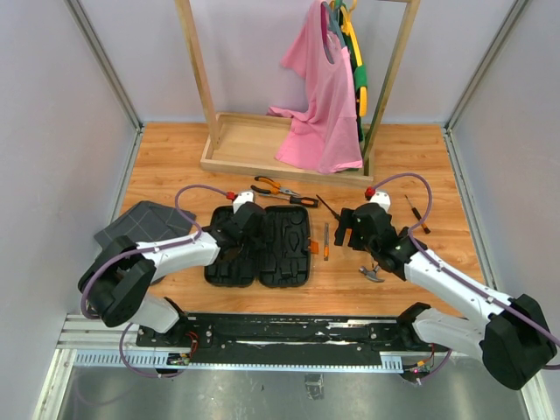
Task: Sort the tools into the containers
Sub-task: Open the storage box at the center of the board.
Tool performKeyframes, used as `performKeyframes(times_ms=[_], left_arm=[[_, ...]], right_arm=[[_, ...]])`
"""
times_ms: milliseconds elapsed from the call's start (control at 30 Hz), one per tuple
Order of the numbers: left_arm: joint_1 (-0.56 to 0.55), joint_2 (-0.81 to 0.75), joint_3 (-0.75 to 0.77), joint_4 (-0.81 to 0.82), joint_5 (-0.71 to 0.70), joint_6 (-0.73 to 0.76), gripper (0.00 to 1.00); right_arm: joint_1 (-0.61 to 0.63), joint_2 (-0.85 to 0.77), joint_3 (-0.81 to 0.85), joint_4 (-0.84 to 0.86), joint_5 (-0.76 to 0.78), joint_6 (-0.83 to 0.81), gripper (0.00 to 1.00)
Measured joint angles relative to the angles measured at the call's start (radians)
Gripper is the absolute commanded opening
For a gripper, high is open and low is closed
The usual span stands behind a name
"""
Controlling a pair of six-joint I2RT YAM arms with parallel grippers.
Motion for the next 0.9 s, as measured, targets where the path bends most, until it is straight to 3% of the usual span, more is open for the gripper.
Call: performKeyframes(times_ms=[267, 400, 633, 900], left_arm=[[-0.003, -0.007, -0.002, -0.059, -0.038, -0.036, 0.6], [-0.003, -0.024, -0.003, -0.096, -0.027, -0.031, 0.65], [-0.003, -0.065, 0.011, -0.127, -0.004, 0.0, 0.67], [0.023, -0.139, 0.023, -0.095, 0.015, 0.029, 0.7]], right_arm=[[0.0, 0.007, 0.0, -0.001, 0.0, 0.001, 0.89], [0.0, 0.005, 0.0, 0.0, -0.001, 0.0, 0.9], [0.0, -0.009, 0.0, 0.015, -0.018, -0.029, 0.99], [0.0, -0.024, 0.0, 0.032, -0.022, -0.145, 0.98]])
